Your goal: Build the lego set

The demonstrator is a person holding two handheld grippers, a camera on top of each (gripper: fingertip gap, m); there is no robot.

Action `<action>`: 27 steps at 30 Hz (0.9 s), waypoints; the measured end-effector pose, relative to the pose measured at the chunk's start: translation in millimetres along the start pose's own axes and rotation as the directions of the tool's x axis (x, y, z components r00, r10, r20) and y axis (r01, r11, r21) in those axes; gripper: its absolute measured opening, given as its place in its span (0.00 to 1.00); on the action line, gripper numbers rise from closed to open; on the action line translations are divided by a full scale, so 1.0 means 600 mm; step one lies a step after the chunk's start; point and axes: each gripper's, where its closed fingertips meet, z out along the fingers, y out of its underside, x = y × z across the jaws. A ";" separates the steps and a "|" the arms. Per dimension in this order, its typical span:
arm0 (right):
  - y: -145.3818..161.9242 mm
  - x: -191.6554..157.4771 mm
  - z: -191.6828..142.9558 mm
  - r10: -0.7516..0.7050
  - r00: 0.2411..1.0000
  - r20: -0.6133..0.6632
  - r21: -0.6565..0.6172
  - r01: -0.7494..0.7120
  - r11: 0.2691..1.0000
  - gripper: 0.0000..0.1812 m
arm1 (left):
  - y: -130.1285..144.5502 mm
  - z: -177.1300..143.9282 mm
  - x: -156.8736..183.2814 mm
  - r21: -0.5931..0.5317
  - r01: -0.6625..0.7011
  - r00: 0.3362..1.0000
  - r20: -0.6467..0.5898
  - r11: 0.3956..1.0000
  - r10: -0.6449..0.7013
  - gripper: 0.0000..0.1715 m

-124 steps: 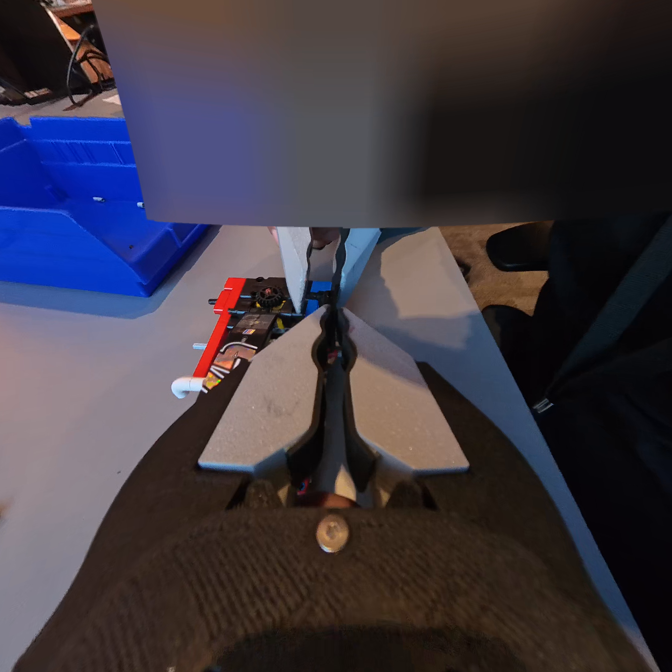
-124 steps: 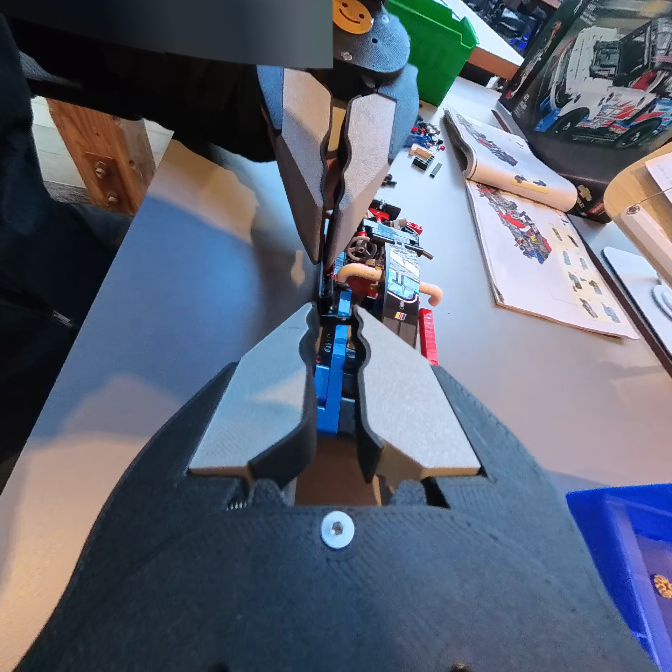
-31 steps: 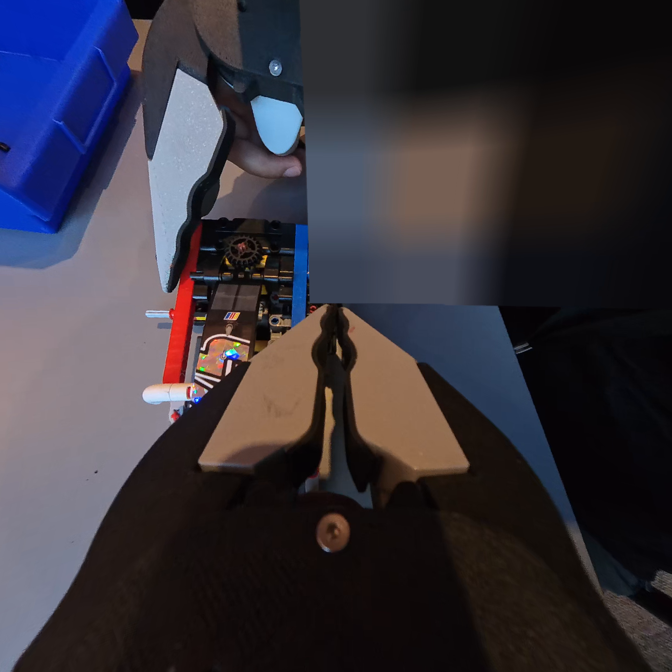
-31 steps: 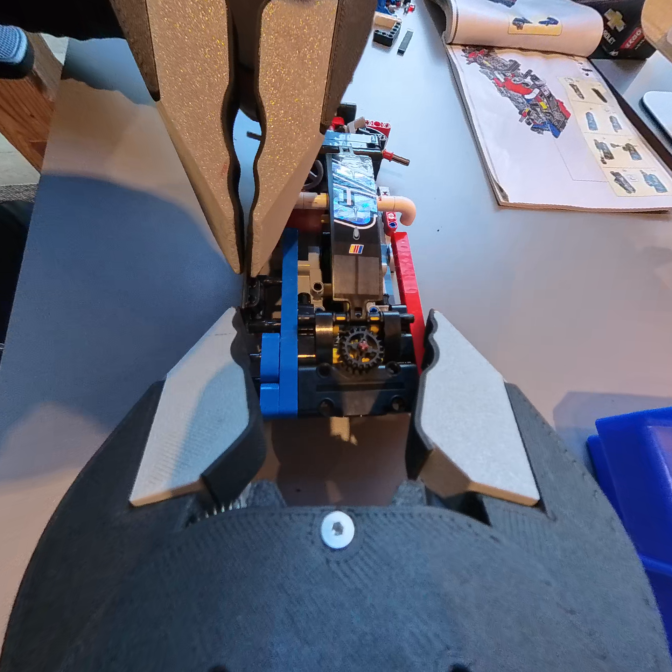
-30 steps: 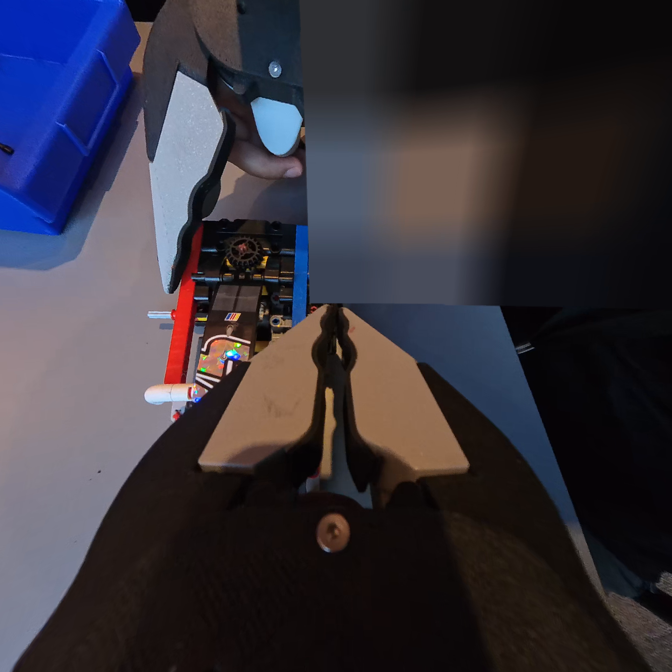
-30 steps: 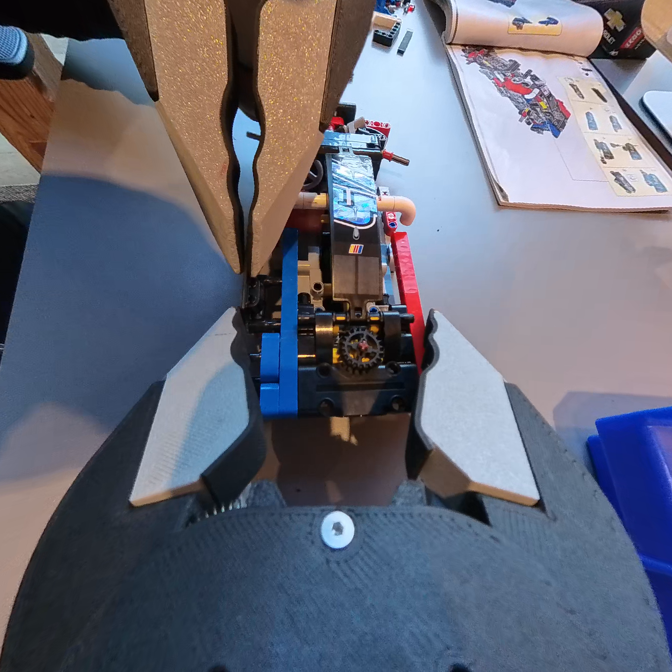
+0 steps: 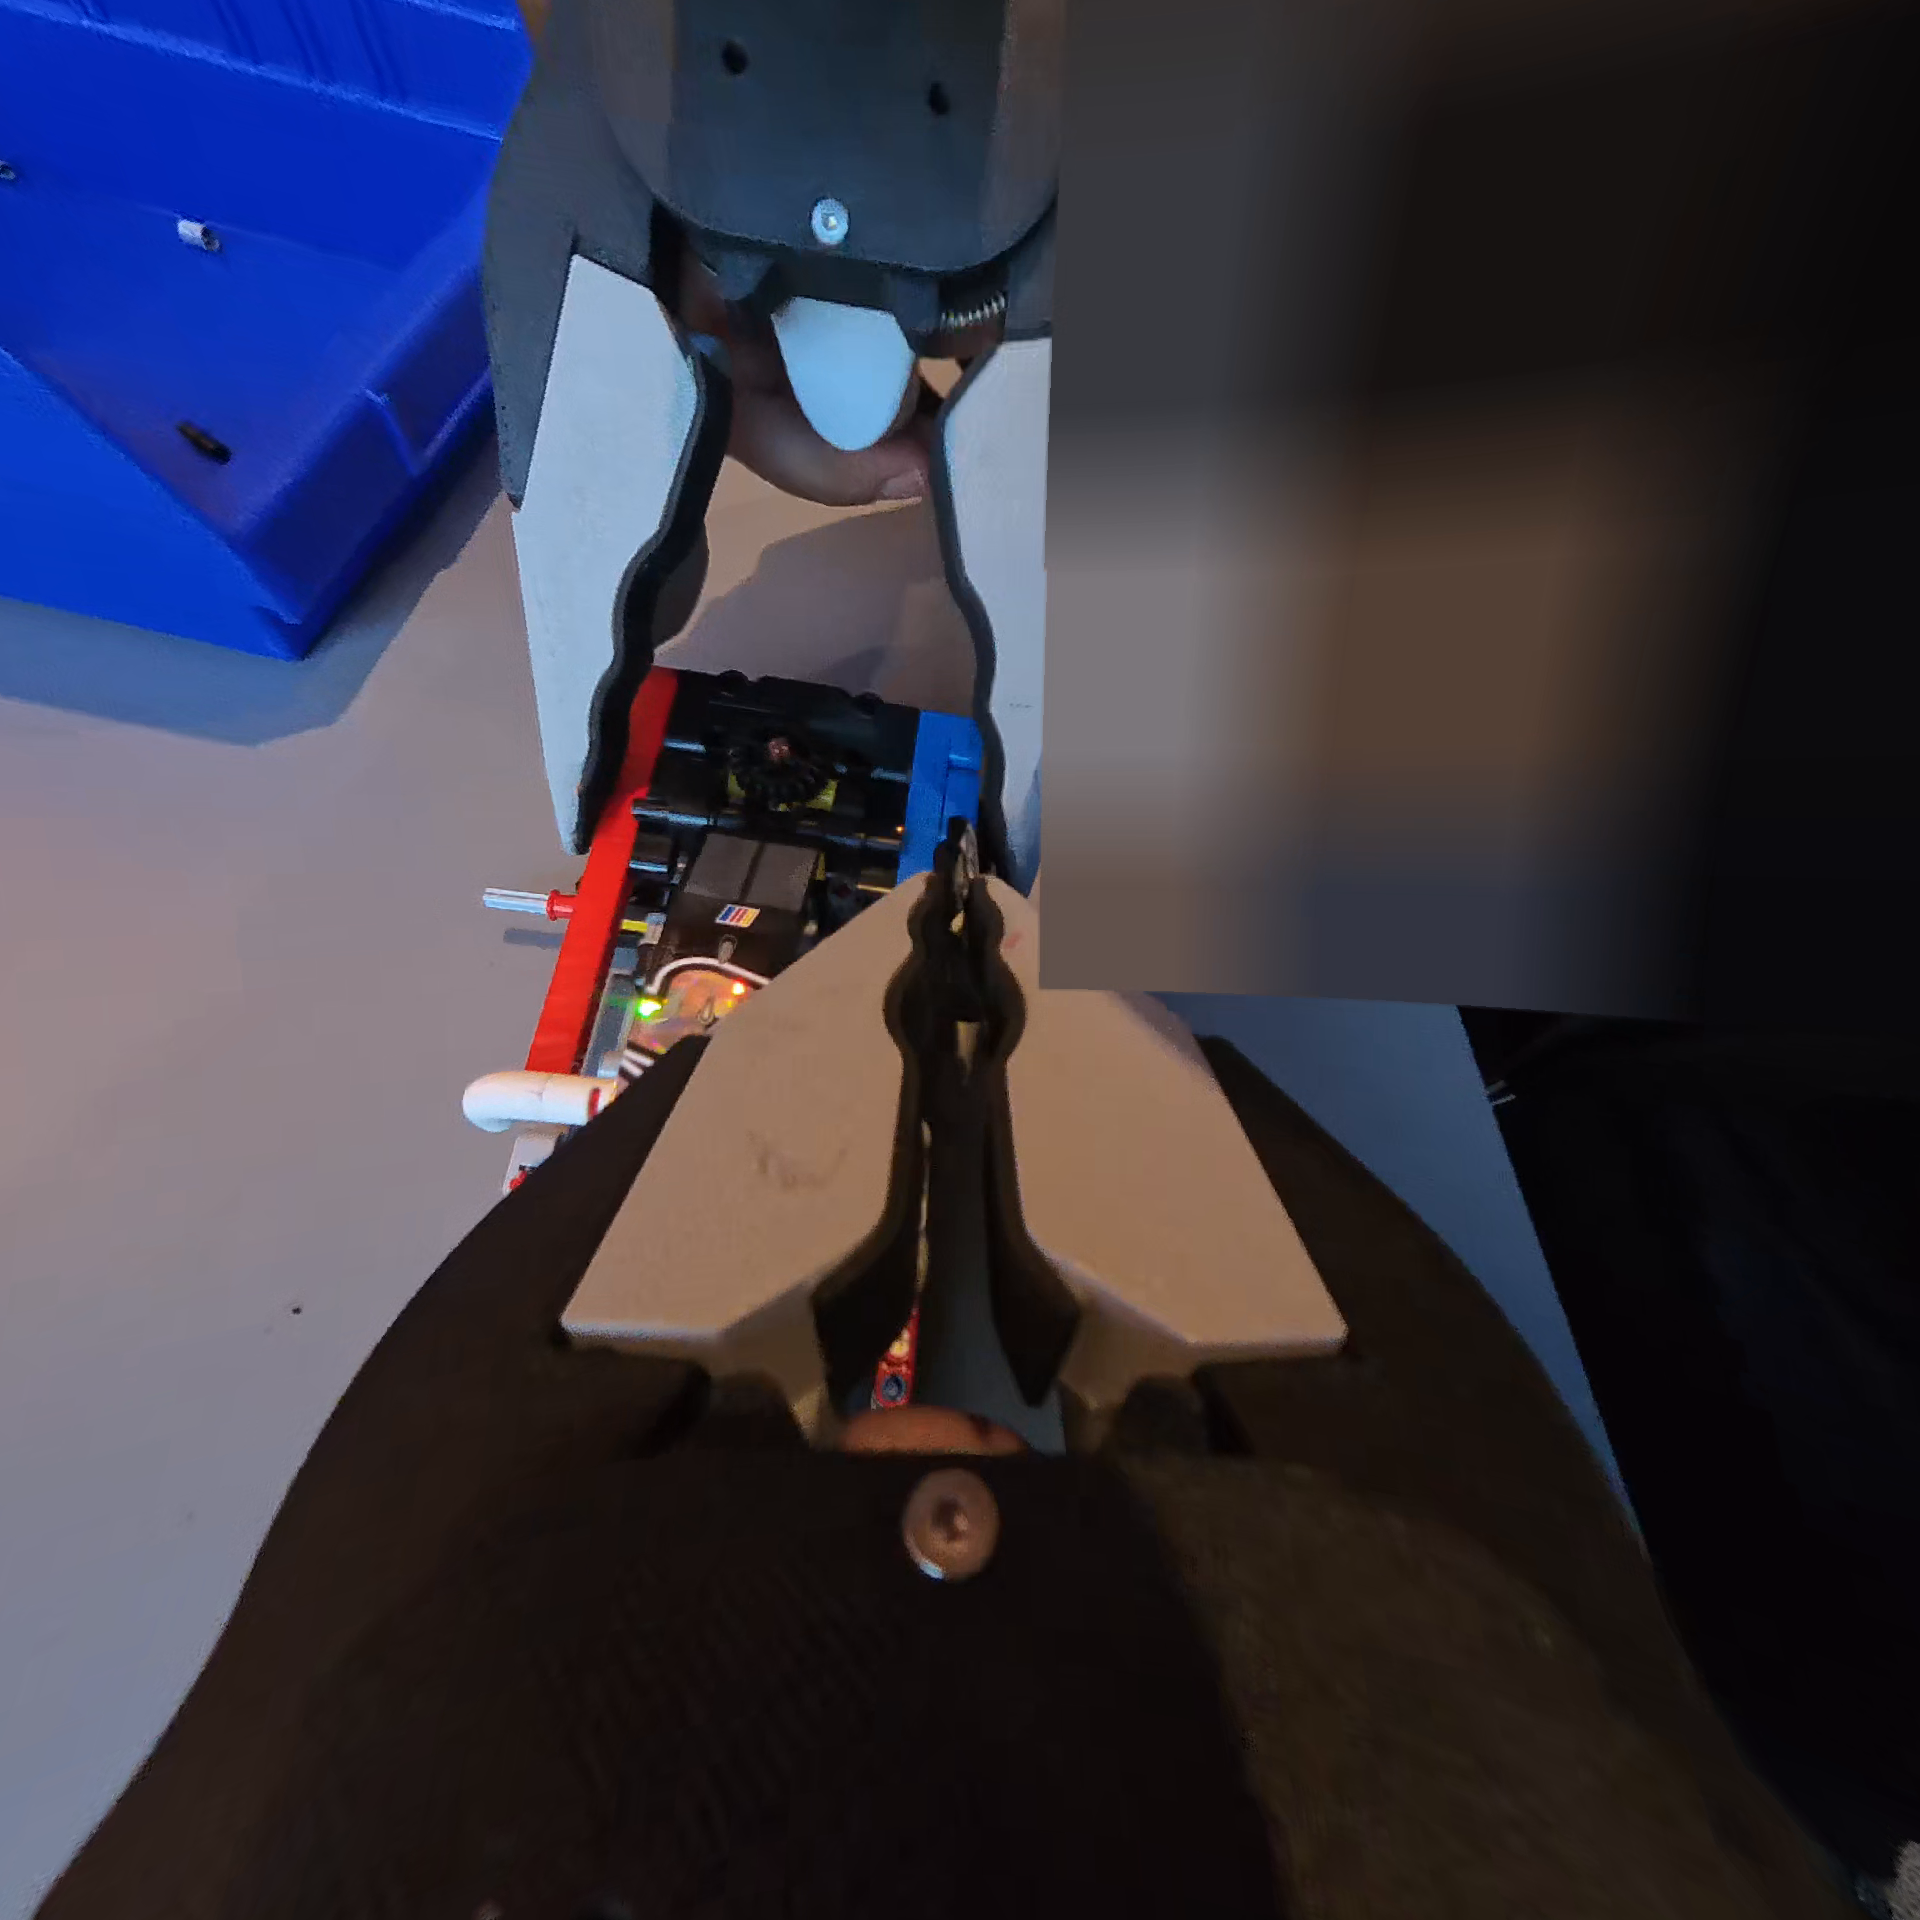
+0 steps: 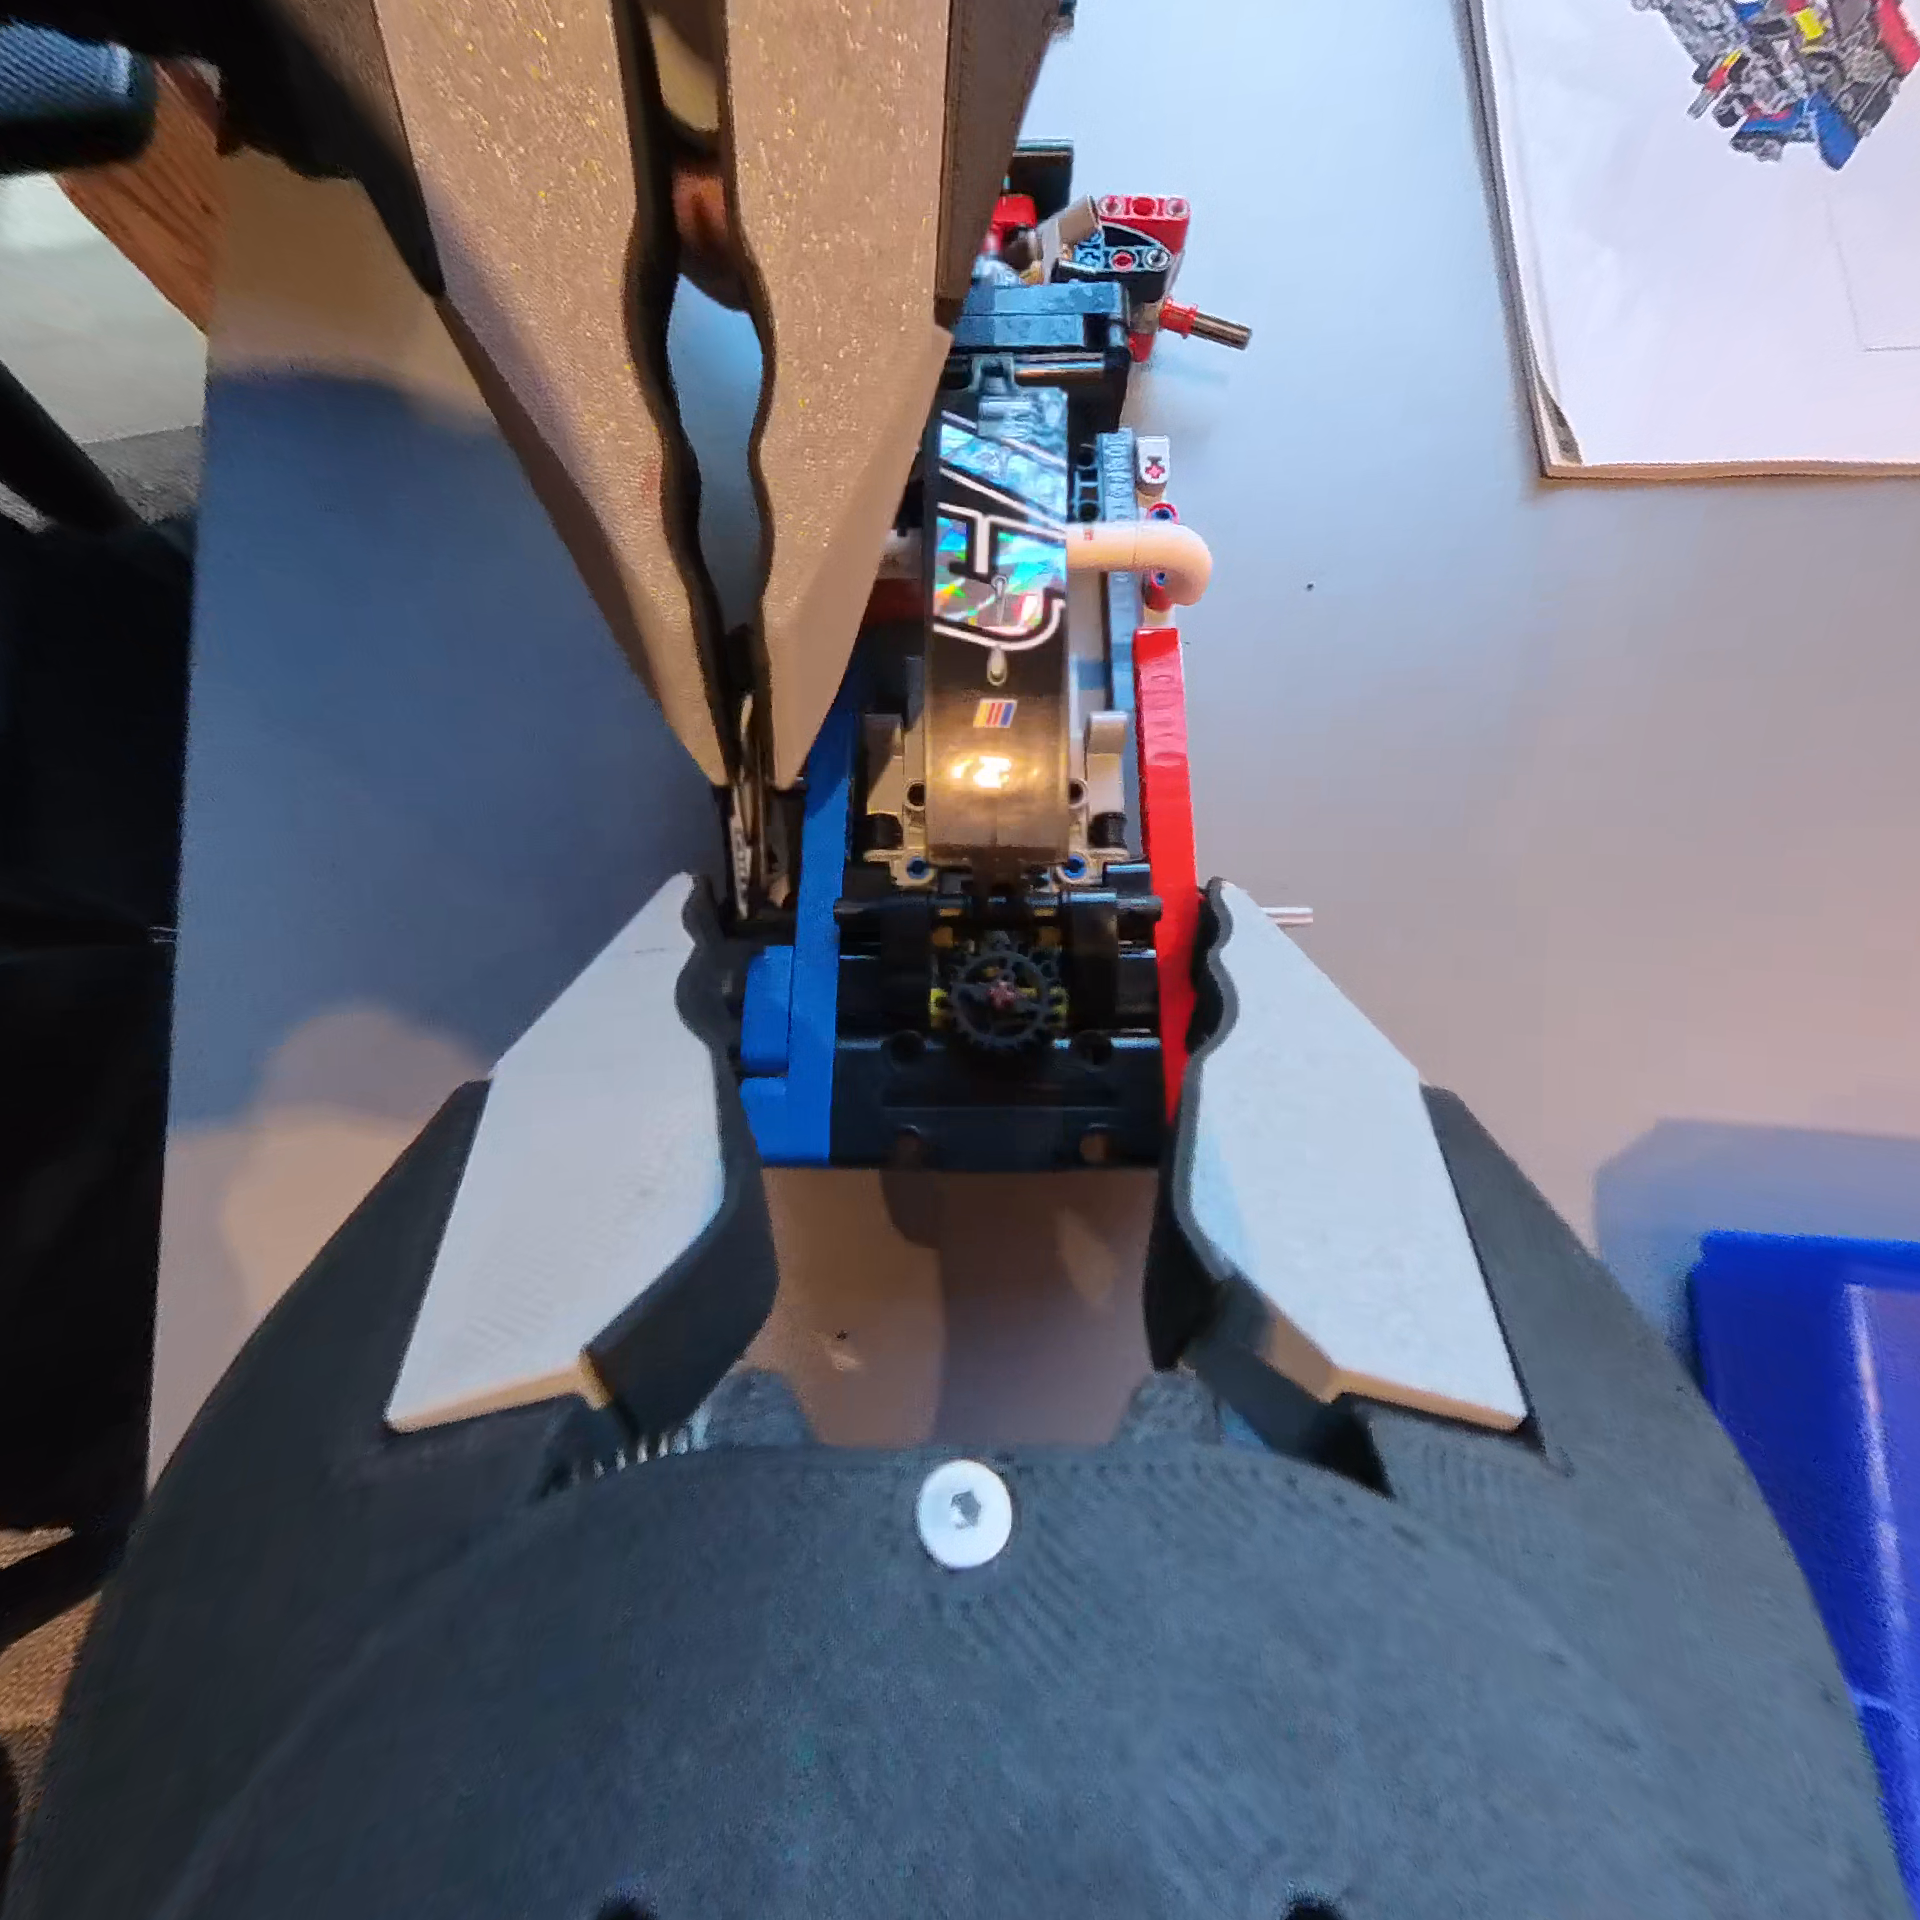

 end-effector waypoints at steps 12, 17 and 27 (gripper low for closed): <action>-0.002 -0.002 -0.006 -0.068 0.982 -0.173 0.036 0.076 0.997 0.52 | 0.018 0.003 0.021 -0.030 -0.143 0.990 0.010 0.989 0.143 0.00; -0.013 -0.011 -0.030 -0.048 0.978 -0.204 0.120 0.073 0.990 0.49 | 0.020 0.003 0.028 -0.020 -0.142 0.990 -0.012 0.990 0.142 0.00; 0.036 -0.024 -0.069 -0.063 0.943 -0.328 0.138 0.114 0.984 0.46 | 0.045 -0.032 0.094 0.030 -0.184 0.980 -0.071 0.982 0.186 0.00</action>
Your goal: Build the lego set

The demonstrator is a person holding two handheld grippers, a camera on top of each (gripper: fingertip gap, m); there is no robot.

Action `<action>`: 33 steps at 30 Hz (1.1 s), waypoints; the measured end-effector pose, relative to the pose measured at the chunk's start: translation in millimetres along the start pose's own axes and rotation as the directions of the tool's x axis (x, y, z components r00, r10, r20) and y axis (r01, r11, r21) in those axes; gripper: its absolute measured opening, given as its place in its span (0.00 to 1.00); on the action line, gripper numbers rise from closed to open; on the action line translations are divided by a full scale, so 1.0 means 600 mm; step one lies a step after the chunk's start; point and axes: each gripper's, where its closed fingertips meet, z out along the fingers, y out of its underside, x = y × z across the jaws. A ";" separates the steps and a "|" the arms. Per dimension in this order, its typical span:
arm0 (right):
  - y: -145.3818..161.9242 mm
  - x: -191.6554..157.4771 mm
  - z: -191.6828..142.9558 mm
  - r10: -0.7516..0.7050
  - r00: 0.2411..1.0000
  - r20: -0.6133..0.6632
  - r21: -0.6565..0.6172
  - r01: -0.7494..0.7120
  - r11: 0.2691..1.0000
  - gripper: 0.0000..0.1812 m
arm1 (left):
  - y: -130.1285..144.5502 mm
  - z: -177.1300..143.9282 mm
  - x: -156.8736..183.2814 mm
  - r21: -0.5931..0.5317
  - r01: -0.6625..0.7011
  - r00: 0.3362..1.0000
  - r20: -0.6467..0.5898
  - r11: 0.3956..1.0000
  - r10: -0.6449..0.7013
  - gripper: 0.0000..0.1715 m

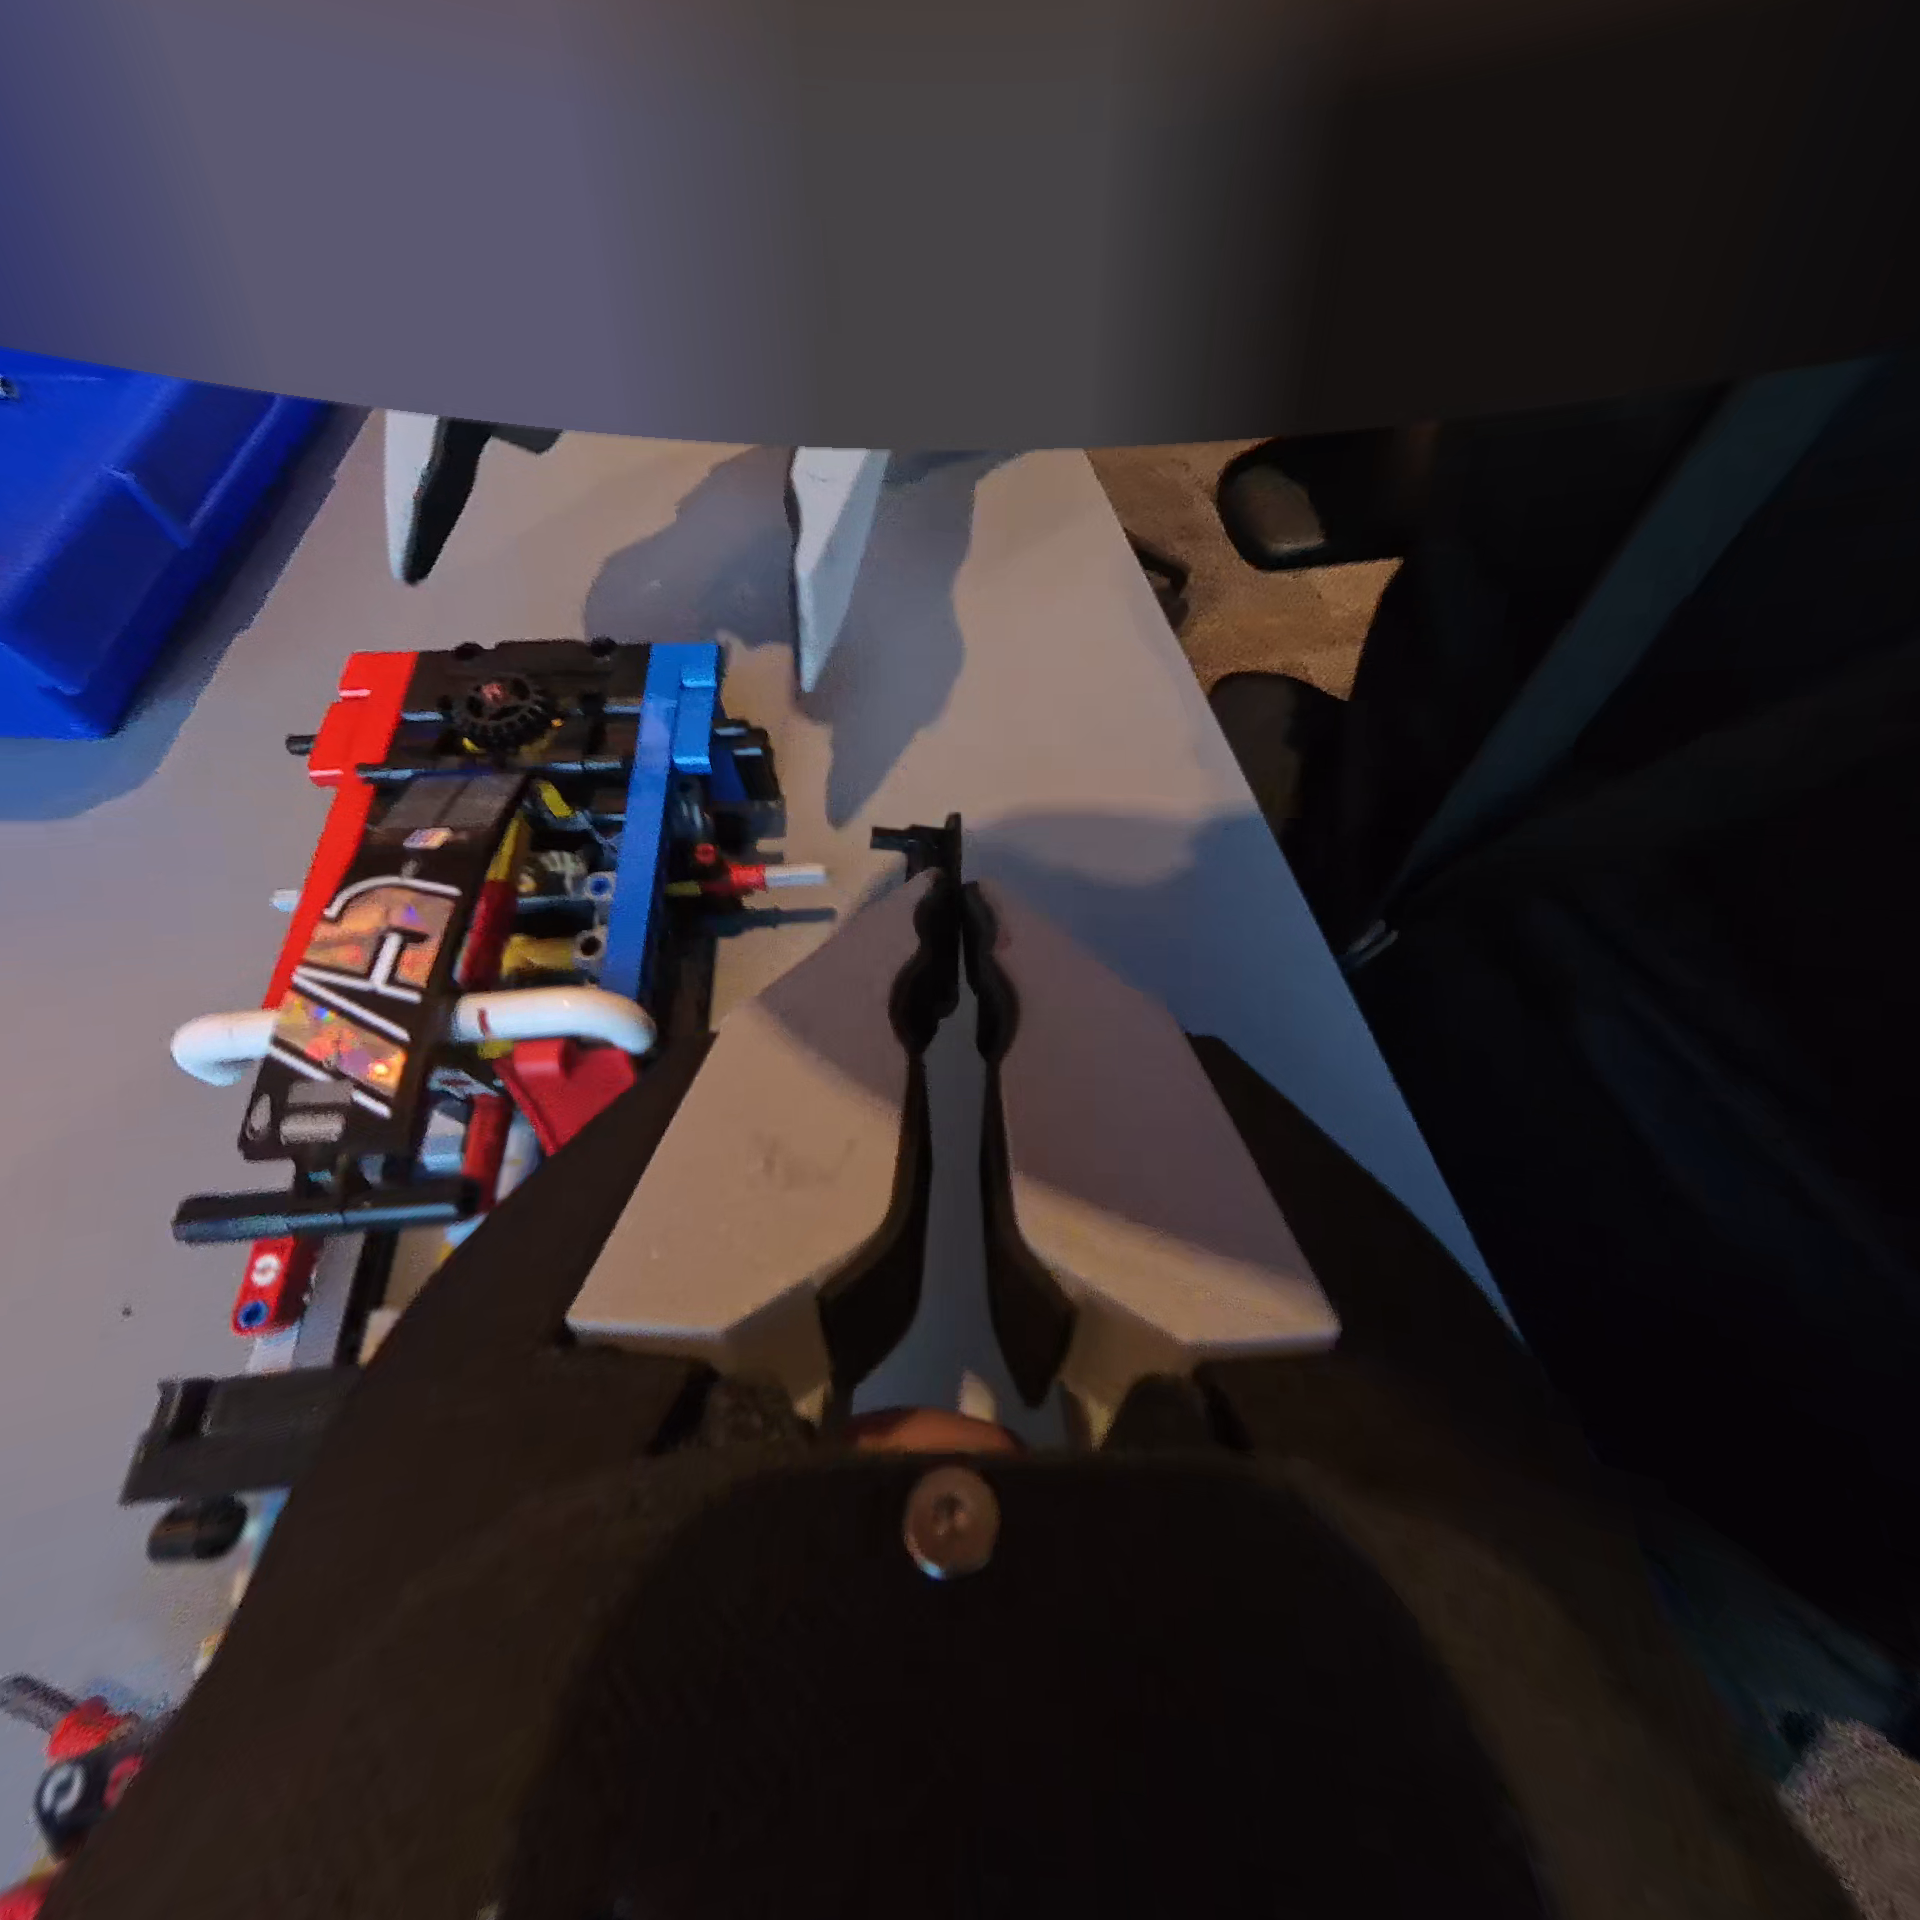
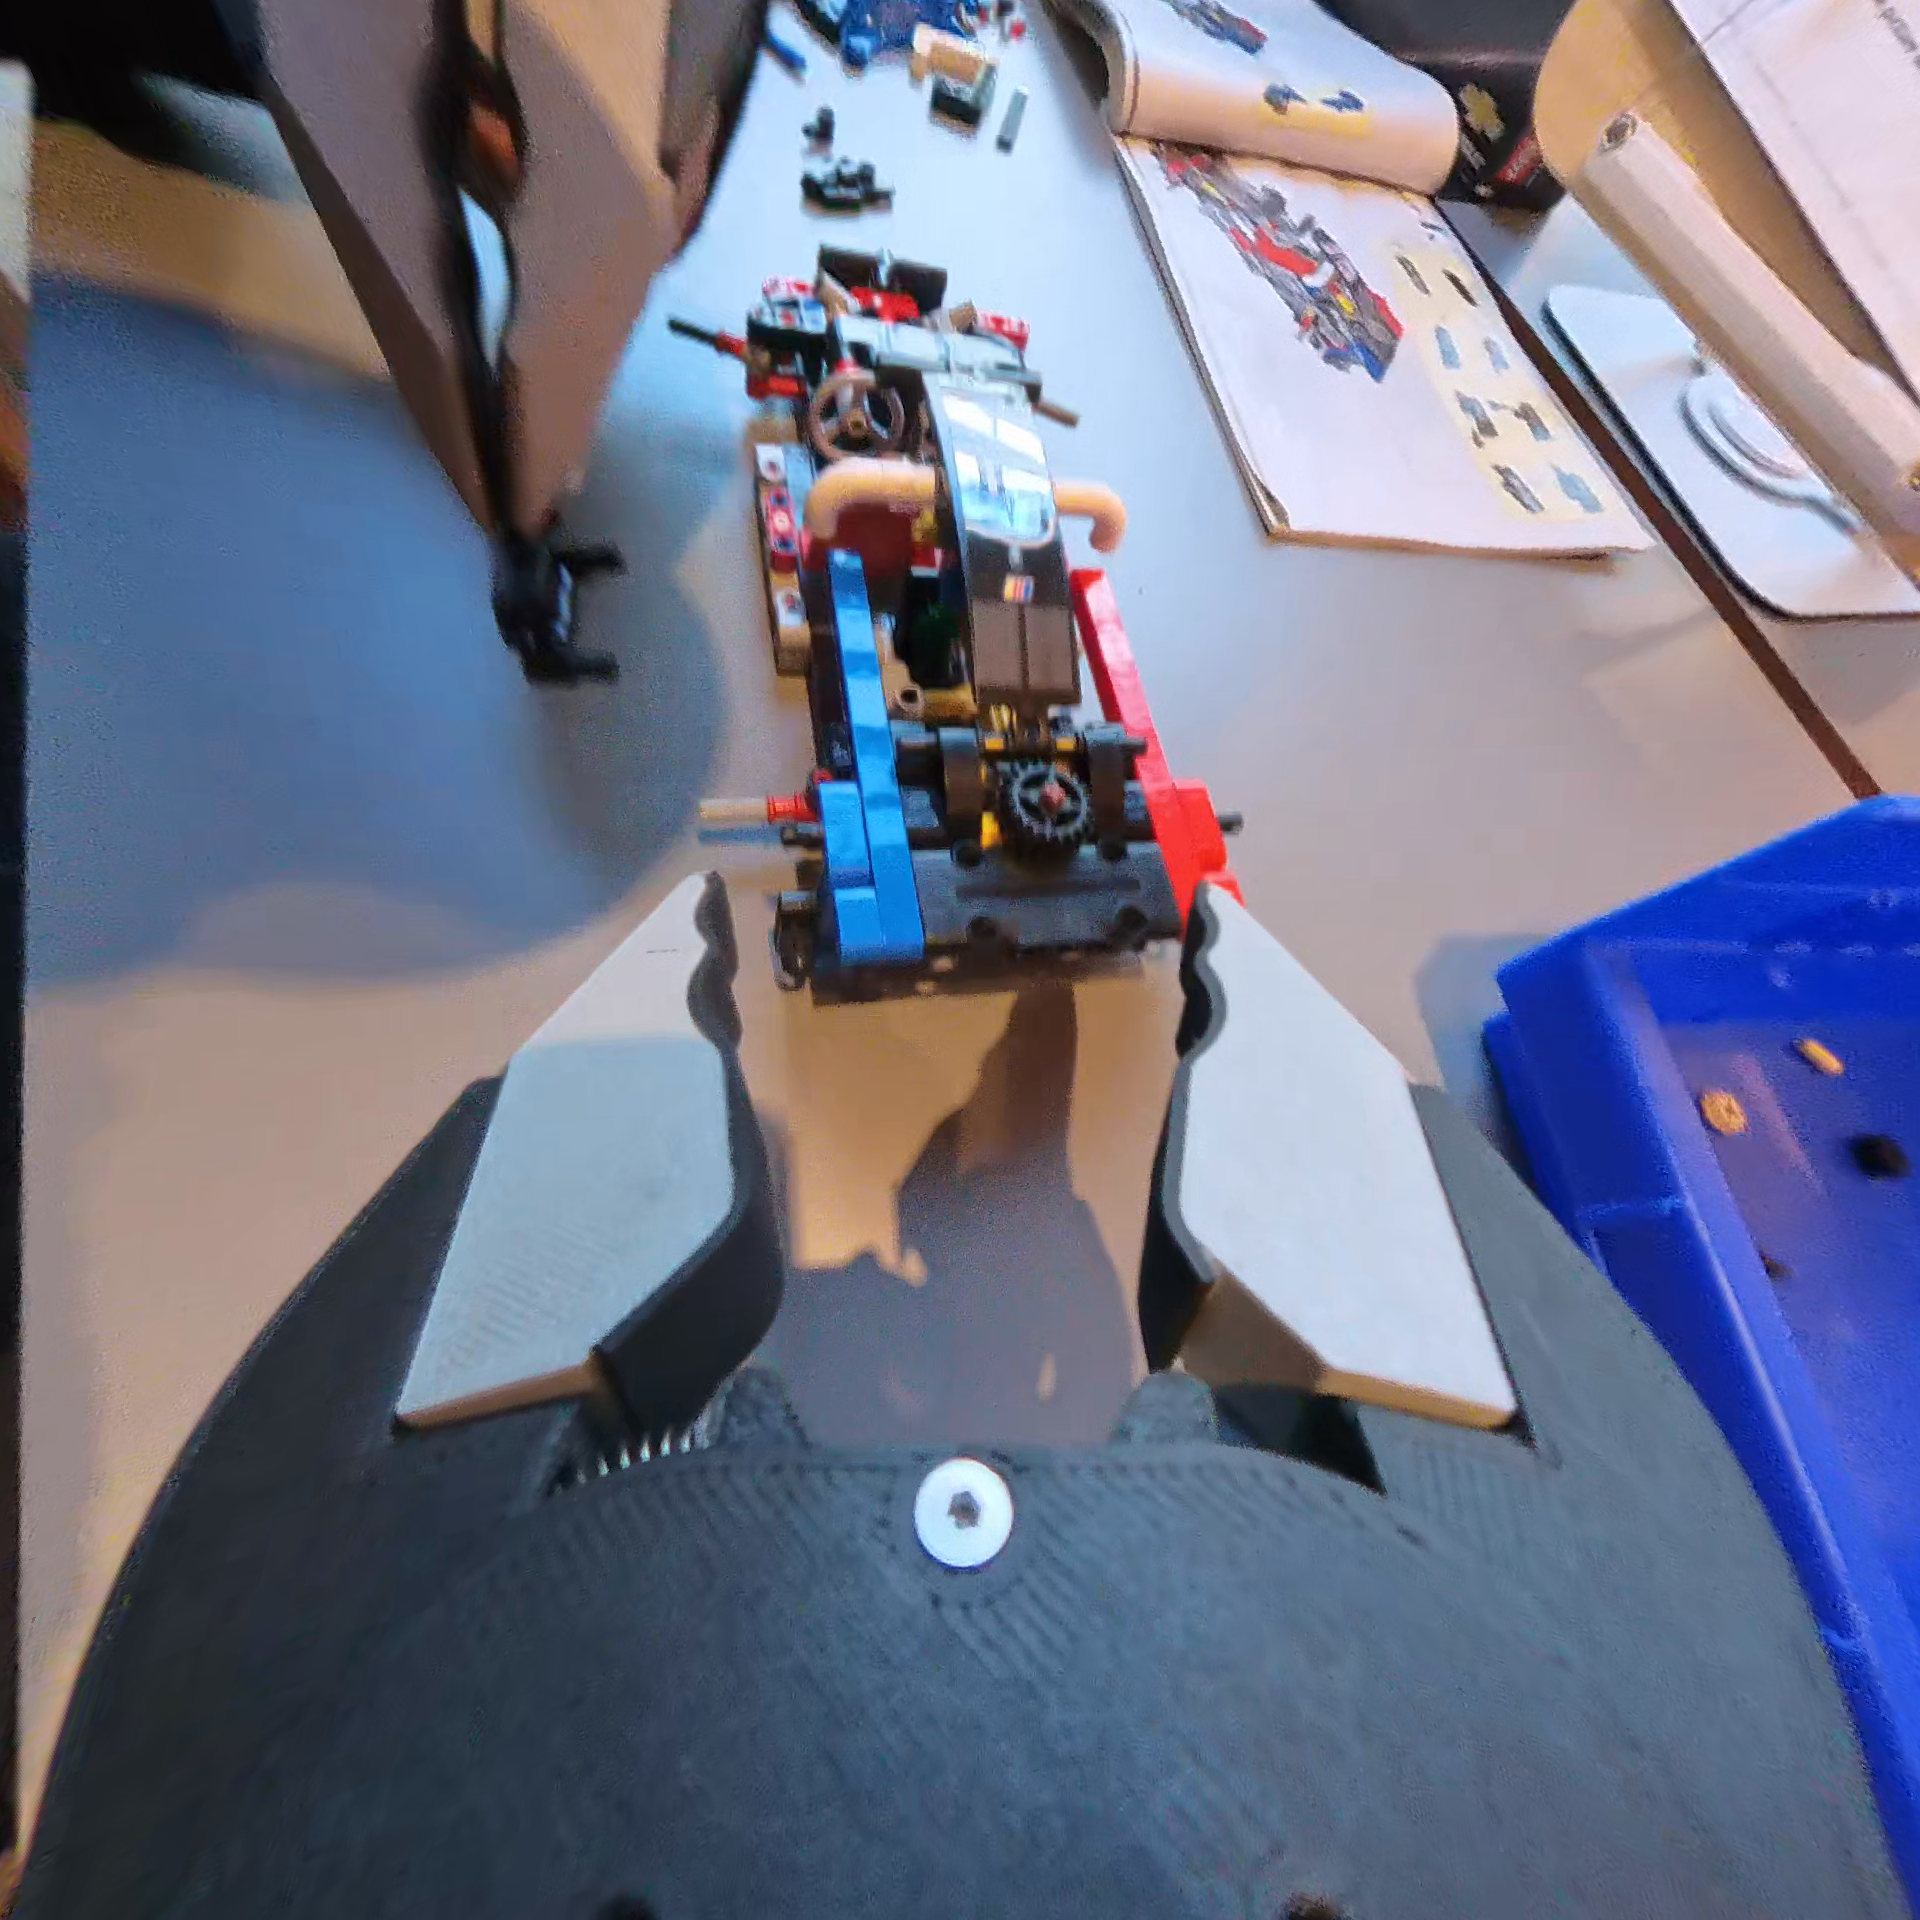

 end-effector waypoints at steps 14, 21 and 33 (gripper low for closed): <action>0.027 0.049 0.027 -0.808 0.554 -0.200 -0.360 0.726 0.586 0.30 | 0.054 -0.082 0.059 0.090 0.074 0.987 0.134 0.993 -0.086 0.00; 0.003 0.052 0.047 -0.898 0.338 -0.280 -0.379 0.821 0.427 0.13 | 0.059 -0.086 0.071 0.123 0.116 0.975 0.176 0.986 -0.136 0.00; 0.001 0.025 0.017 -0.610 0.741 -0.281 -0.231 0.565 0.792 0.05 | 0.050 -0.048 0.096 0.081 0.088 0.985 0.141 0.993 -0.099 0.00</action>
